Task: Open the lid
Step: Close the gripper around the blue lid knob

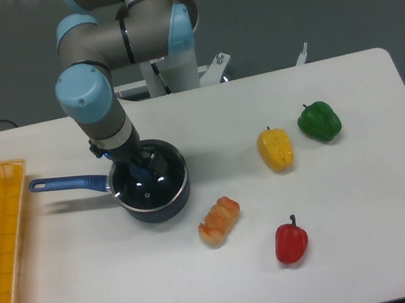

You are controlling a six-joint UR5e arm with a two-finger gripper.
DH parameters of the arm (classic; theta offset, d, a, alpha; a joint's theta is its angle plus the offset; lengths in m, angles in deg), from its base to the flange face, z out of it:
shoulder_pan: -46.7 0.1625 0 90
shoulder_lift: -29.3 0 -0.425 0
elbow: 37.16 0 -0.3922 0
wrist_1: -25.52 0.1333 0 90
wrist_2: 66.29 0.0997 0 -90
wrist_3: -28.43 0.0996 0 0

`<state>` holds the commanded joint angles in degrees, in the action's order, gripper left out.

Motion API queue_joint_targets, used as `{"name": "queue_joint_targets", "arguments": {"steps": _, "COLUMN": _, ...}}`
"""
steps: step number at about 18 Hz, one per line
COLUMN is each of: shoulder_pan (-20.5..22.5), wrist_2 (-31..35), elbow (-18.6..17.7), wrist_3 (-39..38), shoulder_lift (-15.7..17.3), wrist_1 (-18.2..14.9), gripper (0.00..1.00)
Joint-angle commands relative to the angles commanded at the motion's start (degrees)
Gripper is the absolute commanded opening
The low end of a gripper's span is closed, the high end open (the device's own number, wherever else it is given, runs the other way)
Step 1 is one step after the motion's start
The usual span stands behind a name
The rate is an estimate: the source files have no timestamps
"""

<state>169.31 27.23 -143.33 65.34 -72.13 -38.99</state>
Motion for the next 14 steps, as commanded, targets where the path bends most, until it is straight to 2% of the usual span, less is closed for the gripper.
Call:
{"name": "queue_joint_targets", "arguments": {"steps": 9, "shoulder_pan": 0.0, "wrist_2": 0.0, "elbow": -0.7, "wrist_3": 0.2, "shoulder_lift": -0.3, "wrist_1": 0.0, "gripper": 1.0}}
{"name": "queue_joint_targets", "arguments": {"steps": 12, "shoulder_pan": 0.0, "wrist_2": 0.0, "elbow": -0.6, "wrist_3": 0.3, "shoulder_lift": -0.3, "wrist_1": 0.0, "gripper": 0.93}}
{"name": "queue_joint_targets", "arguments": {"steps": 14, "shoulder_pan": 0.4, "wrist_2": -0.1, "elbow": -0.5, "wrist_3": 0.4, "shoulder_lift": -0.3, "wrist_1": -0.1, "gripper": 0.93}}
